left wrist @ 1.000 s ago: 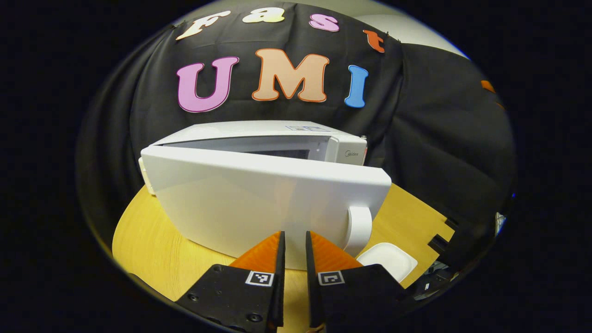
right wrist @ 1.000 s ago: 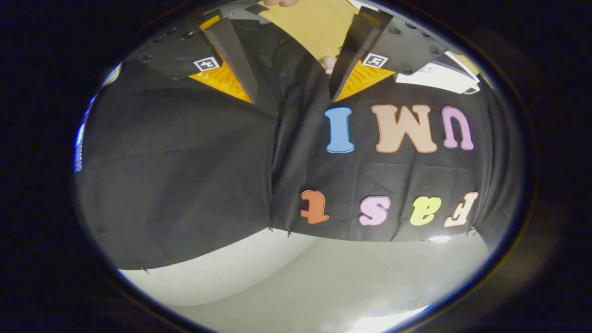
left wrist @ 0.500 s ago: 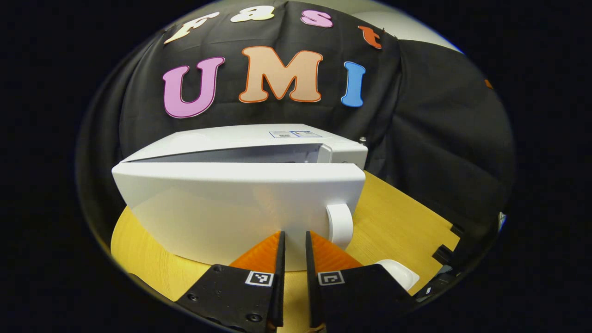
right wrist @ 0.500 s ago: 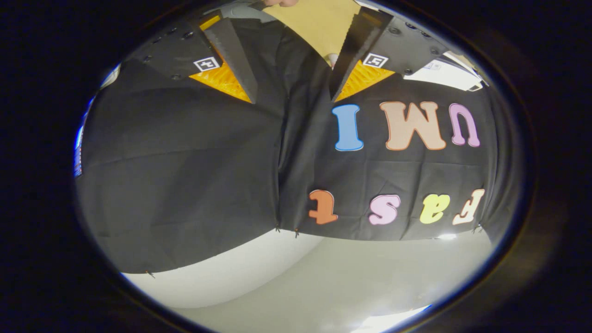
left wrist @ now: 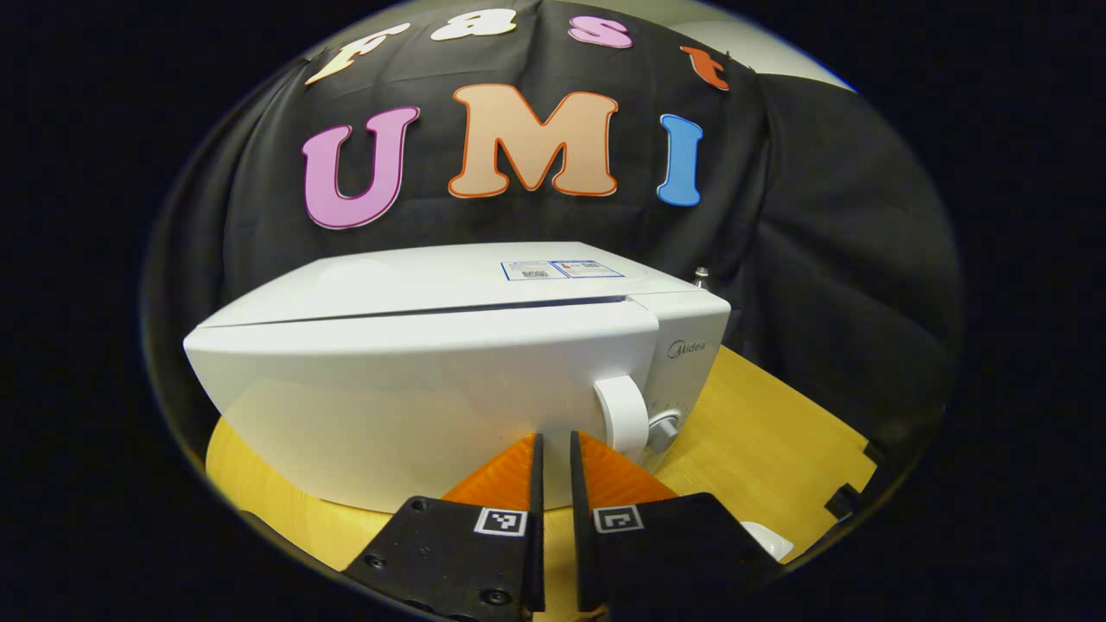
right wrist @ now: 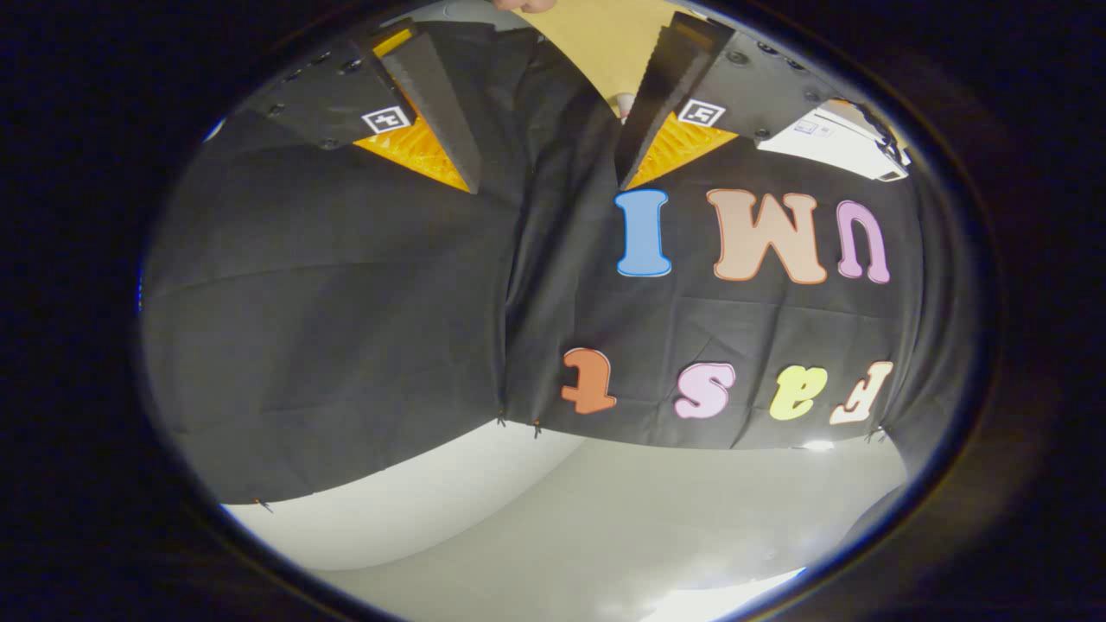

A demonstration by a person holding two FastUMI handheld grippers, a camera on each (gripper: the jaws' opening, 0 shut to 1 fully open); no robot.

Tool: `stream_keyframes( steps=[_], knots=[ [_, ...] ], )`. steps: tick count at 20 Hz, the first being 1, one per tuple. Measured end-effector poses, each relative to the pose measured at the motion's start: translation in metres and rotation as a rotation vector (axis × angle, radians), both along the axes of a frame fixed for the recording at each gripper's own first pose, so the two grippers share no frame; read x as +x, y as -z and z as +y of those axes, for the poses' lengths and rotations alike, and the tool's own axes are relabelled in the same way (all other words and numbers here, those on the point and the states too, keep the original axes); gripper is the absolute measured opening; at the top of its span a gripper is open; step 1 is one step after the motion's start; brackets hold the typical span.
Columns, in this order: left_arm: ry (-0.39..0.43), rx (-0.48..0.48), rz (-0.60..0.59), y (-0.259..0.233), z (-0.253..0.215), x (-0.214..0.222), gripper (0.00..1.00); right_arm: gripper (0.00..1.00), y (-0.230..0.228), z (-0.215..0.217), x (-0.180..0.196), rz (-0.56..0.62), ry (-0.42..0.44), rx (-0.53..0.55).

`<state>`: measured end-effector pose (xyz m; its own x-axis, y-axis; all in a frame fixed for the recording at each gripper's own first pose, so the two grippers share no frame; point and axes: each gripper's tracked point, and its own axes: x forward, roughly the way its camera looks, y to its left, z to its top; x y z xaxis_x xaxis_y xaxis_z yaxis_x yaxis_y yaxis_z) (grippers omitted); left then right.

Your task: Open the microwave oven with the left hand, put the food in, and close the microwave oven.

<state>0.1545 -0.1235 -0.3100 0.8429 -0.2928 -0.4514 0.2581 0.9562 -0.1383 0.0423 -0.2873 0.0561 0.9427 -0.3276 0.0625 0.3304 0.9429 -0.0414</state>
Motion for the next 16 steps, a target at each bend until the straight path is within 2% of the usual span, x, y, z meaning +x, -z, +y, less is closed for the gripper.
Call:
stream_keyframes(
  steps=[2, 4, 5, 6, 9, 10, 11, 13, 15, 16],
  knots=[
    [-0.015, -0.041, 0.01, 0.002, -0.002, 0.004, 0.14, 0.88, -0.002, 0.001, 0.006, -0.004, -0.017, -0.015],
    [-0.01, -0.041, 0.012, 0.0, -0.004, 0.015, 0.12, 0.88, -0.001, 0.004, 0.012, 0.008, -0.038, -0.022],
    [-0.01, -0.032, 0.044, 0.011, -0.008, 0.012, 0.15, 0.88, -0.001, 0.005, 0.015, 0.014, -0.048, -0.027],
    [-0.018, -0.046, 0.022, 0.008, -0.007, 0.011, 0.08, 0.96, -0.001, 0.006, 0.017, 0.017, -0.057, -0.034],
    [-0.025, -0.024, 0.029, 0.011, -0.006, 0.009, 0.07, 0.97, 0.003, 0.01, 0.02, 0.035, -0.078, -0.031],
    [-0.034, -0.011, 0.025, 0.01, -0.004, 0.009, 0.08, 0.97, 0.005, 0.009, 0.02, 0.041, -0.083, -0.032],
    [-0.042, 0.002, 0.018, 0.006, -0.001, 0.007, 0.08, 0.91, 0.006, 0.009, 0.02, 0.045, -0.088, -0.035],
    [-0.048, 0.007, -0.029, -0.015, 0.003, 0.004, 0.18, 0.91, 0.007, 0.013, 0.022, 0.047, -0.1, -0.039],
    [-0.054, -0.023, -0.068, -0.042, 0.008, -0.006, 0.36, 0.91, 0.011, 0.021, 0.026, 0.052, -0.126, -0.034],
    [-0.066, -0.021, -0.083, -0.056, 0.015, -0.012, 0.53, 0.91, 0.013, 0.026, 0.028, 0.054, -0.139, -0.03]
  ],
)
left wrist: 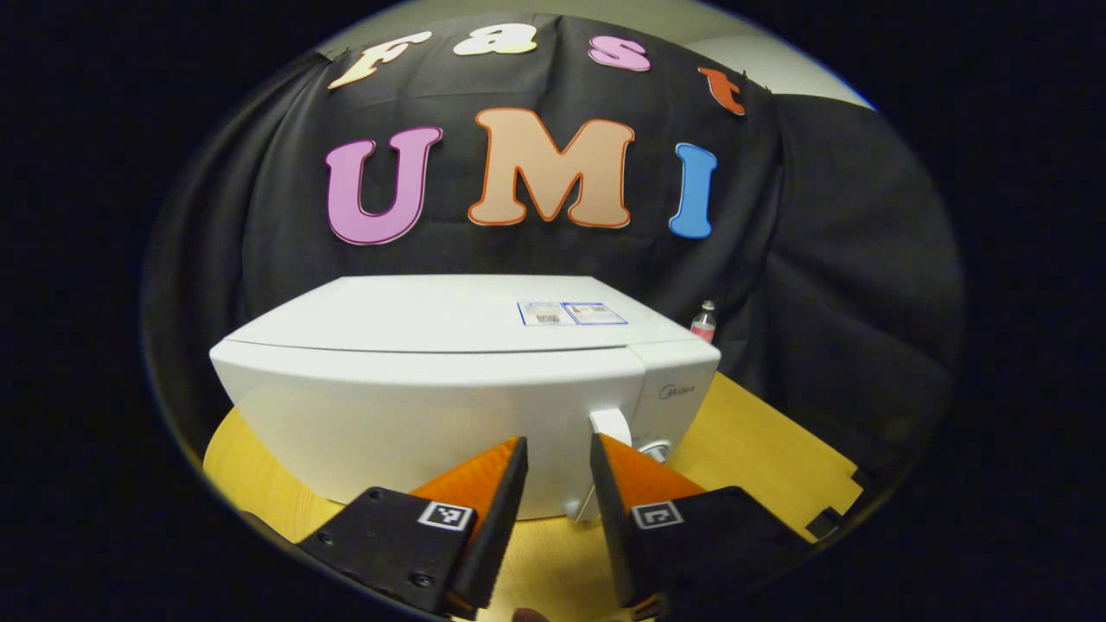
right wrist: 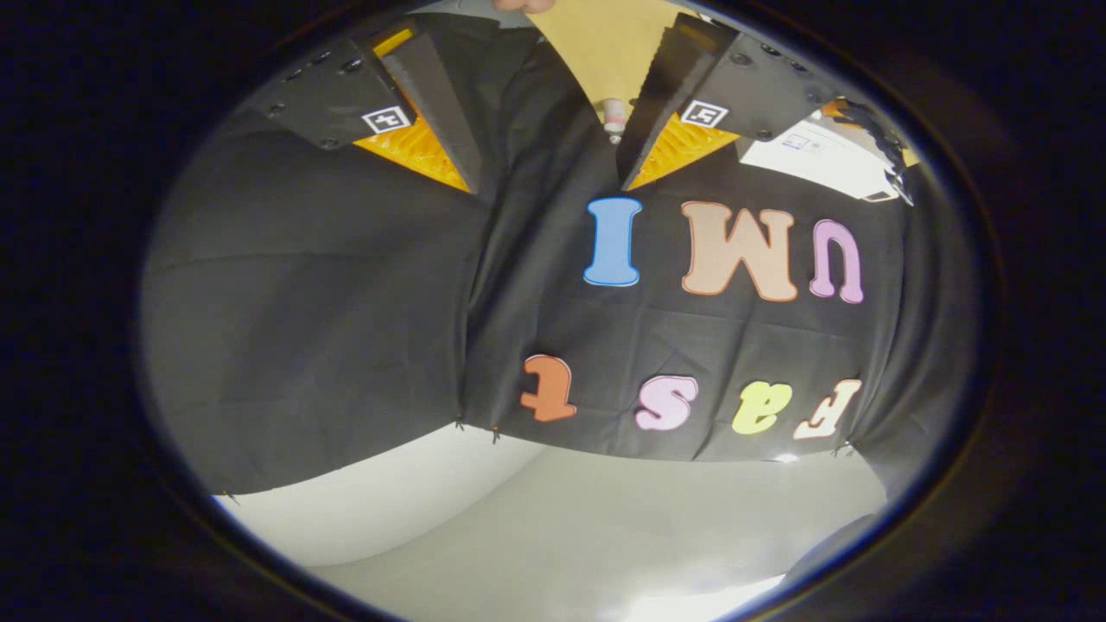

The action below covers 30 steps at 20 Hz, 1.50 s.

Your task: Open the microwave oven with the left hand, put the food in, and close the microwave oven.

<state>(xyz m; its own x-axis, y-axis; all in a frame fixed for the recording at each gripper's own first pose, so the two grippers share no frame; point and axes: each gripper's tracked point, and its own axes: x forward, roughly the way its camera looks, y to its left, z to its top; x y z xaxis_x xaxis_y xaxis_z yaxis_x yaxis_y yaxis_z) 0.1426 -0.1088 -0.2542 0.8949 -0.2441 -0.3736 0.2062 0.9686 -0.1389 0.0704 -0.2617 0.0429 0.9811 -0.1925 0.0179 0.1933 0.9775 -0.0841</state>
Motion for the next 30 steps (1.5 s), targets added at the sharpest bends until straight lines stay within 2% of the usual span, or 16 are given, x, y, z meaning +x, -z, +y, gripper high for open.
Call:
stream_keyframes(
  steps=[1, 2, 4, 10, 13, 14, 17, 20, 21, 22, 23, 25, 30],
  knots=[
    [-0.015, 0.015, -0.028, -0.016, 0.009, -0.005, 0.63, 0.91, 0.002, 0.006, 0.002, 0.002, -0.016, 0.003],
    [-0.04, 0.038, -0.056, -0.032, 0.022, -0.01, 0.84, 0.91, 0.004, 0.013, 0.005, 0.003, -0.033, 0.004],
    [-0.068, 0.058, -0.117, -0.067, 0.039, -0.019, 0.99, 0.91, 0.007, 0.026, 0.01, 0.002, -0.067, 0.001],
    [-0.157, -0.035, -0.242, -0.193, 0.07, -0.047, 0.96, 0.91, 0.017, 0.061, 0.021, 0.003, -0.139, 0.058],
    [-0.199, 0.021, -0.322, -0.251, 0.085, -0.057, 0.96, 0.91, 0.02, 0.071, 0.024, 0.01, -0.156, 0.088],
    [-0.204, 0.043, -0.339, -0.264, 0.085, -0.06, 0.95, 0.97, 0.021, 0.074, 0.026, 0.011, -0.161, 0.088],
    [-0.189, 0.038, -0.368, -0.298, 0.069, -0.068, 0.95, 0.97, 0.019, 0.084, 0.027, 0.012, -0.18, 0.075],
    [-0.188, 0.013, -0.375, -0.317, 0.063, -0.072, 0.95, 0.97, 0.018, 0.094, 0.03, 0.027, -0.19, 0.064],
    [-0.193, 0.014, -0.387, -0.323, 0.063, -0.073, 0.95, 0.93, 0.019, 0.098, 0.03, 0.03, -0.196, 0.059],
    [-0.197, 0.015, -0.391, -0.324, 0.062, -0.074, 0.92, 0.93, 0.017, 0.1, 0.03, 0.032, -0.197, 0.057],
    [-0.197, 0.013, -0.39, -0.325, 0.061, -0.074, 0.95, 0.93, 0.015, 0.103, 0.03, 0.03, -0.2, 0.06],
    [-0.19, 0.016, -0.371, -0.319, 0.057, -0.075, 0.93, 0.93, 0.012, 0.109, 0.029, 0.026, -0.205, 0.077],
    [-0.18, 0.015, -0.375, -0.321, 0.05, -0.078, 0.95, 0.93, 0.003, 0.13, 0.026, 0.014, -0.254, 0.117]
  ],
)
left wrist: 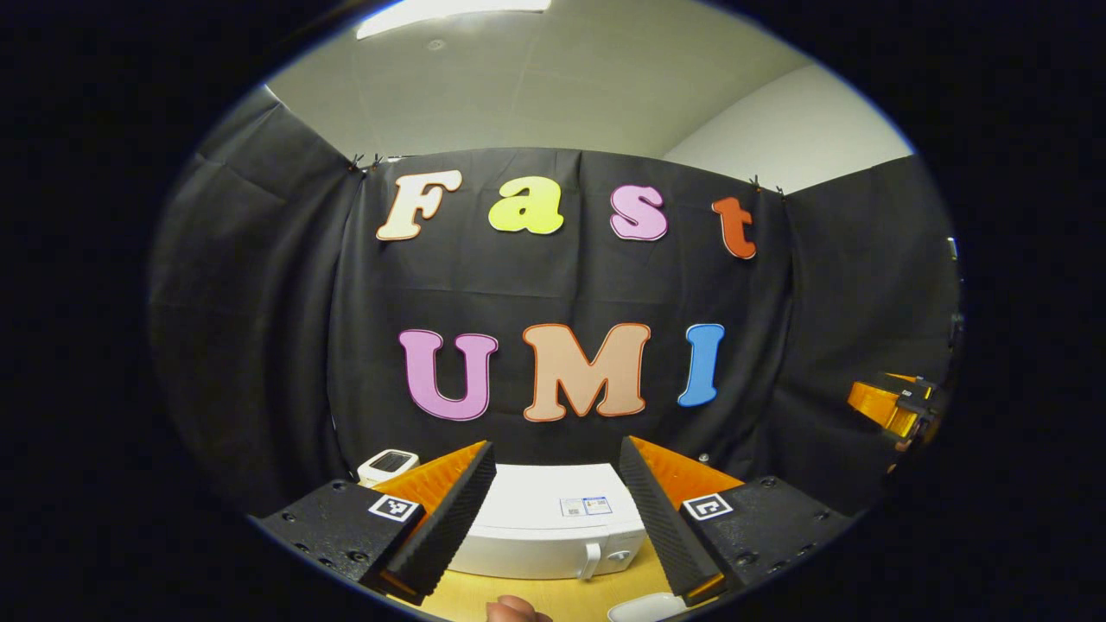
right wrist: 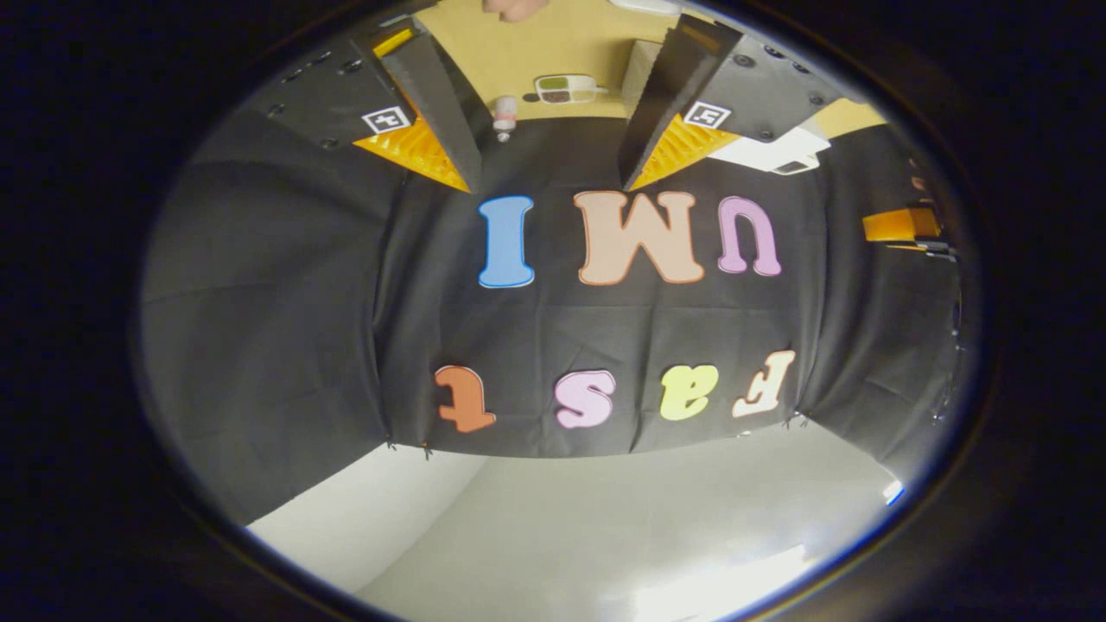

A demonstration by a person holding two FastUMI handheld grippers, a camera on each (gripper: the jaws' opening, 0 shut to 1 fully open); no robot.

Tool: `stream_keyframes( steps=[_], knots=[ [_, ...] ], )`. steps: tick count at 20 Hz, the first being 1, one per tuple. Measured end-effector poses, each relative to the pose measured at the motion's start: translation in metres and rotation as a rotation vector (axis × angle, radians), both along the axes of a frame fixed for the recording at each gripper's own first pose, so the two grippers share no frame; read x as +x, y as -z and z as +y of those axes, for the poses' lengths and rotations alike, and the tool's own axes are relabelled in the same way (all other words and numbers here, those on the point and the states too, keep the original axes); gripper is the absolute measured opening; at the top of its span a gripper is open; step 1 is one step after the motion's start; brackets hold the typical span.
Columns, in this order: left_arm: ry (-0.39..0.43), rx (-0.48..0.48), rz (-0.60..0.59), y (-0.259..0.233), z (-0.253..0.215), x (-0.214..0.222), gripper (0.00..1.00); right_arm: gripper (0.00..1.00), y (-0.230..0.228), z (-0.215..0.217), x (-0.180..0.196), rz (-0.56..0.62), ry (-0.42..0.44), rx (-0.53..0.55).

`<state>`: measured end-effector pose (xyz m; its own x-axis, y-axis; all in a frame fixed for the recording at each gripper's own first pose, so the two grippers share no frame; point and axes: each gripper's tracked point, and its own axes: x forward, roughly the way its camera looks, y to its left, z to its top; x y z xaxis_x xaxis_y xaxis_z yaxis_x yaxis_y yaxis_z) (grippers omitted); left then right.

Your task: Open the microwave oven with the left hand, put the food in, and close the microwave oven.

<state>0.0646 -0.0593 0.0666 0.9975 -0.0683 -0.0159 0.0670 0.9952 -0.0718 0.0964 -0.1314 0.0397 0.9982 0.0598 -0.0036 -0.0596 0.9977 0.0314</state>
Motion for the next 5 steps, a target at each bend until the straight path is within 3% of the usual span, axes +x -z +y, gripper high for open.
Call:
stream_keyframes(
  steps=[5],
  knots=[
    [-0.002, 0.03, 0.015, 0.0057, 0.0003, -0.0035, 0.93, 0.93, -0.0052, 0.0107, -0.0023, 0.008, -0.02, -0.051]
  ],
)
